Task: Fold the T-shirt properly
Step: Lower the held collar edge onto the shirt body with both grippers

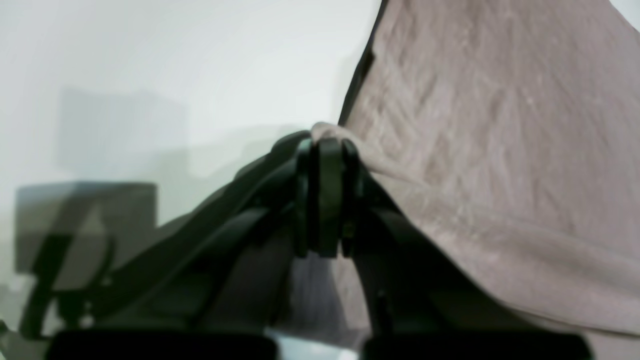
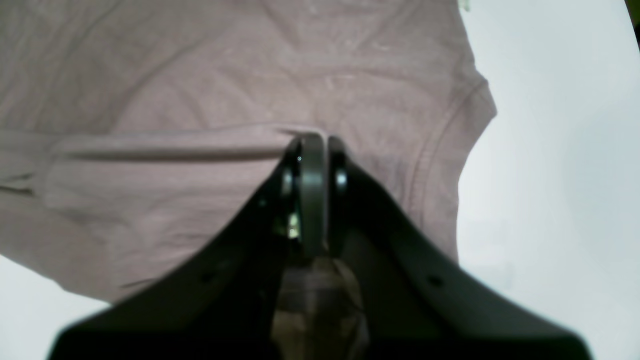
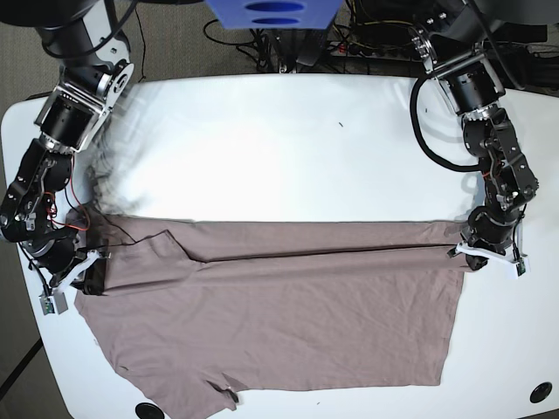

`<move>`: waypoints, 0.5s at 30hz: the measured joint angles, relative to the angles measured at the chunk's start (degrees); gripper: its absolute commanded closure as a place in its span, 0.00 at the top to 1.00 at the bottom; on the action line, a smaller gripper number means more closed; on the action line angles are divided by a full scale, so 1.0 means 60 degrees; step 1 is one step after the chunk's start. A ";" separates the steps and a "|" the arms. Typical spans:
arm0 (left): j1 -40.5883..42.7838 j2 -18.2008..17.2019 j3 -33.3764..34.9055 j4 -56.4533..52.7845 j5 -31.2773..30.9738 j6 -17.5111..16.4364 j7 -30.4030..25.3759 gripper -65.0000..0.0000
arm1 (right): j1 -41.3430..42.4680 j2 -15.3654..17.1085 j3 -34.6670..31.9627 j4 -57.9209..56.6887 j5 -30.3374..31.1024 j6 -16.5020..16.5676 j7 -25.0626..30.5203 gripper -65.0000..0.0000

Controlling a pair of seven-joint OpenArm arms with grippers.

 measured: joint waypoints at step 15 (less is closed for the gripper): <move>-0.0448 0.0058 0.0095 -0.0561 -0.0091 0.0007 0.0026 0.00 | 0.0503 0.0018 -0.0525 -0.1246 -0.0036 -0.0481 0.1239 0.02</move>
